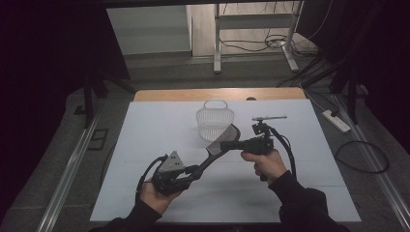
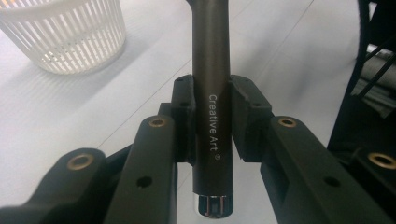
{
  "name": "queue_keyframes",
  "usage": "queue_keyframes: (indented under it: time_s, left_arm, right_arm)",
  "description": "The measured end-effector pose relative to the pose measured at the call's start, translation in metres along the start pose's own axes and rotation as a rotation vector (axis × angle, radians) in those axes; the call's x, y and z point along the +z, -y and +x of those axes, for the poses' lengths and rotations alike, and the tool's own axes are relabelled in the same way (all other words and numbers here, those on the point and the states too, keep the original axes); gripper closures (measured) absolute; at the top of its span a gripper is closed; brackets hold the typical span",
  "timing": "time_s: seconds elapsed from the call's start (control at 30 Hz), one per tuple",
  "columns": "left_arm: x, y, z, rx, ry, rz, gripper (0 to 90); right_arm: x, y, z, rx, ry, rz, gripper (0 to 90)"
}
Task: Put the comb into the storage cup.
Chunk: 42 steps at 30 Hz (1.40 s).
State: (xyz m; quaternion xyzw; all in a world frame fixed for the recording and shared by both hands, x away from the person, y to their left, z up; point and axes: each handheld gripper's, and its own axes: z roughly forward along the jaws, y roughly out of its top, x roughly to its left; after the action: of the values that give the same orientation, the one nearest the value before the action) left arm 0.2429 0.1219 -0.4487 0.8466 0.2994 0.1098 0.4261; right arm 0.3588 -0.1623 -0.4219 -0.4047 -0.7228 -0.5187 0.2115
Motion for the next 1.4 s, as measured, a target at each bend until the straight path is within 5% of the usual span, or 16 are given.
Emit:
queue_keyframes:
  time_s: [0.13, 0.3, 0.43, 0.97, 1.4]
  left_arm:
    - [0.006, 0.000, 0.000, 0.003, 0.005, 0.020, 72.1]
    - [0.008, 0.000, 0.002, -0.016, 0.014, 0.018, 69.9]
    - [0.008, 0.000, 0.004, -0.027, 0.001, 0.018, 59.3]
    - [0.004, 0.004, 0.011, -0.066, -0.017, 0.032, 23.2]
    - [0.001, 0.010, 0.019, -0.081, -0.018, 0.048, 9.9]
  right_arm:
    - [-0.001, 0.000, -0.001, 0.057, -0.073, 0.001, 83.3]
    - [-0.001, 0.001, 0.001, 0.037, -0.067, -0.009, 83.6]
    - [-0.002, 0.000, 0.004, 0.018, -0.062, -0.024, 83.6]
    - [-0.010, -0.001, 0.010, -0.097, 0.005, -0.053, 83.5]
    - [-0.017, -0.001, 0.011, -0.170, 0.083, -0.061, 83.5]
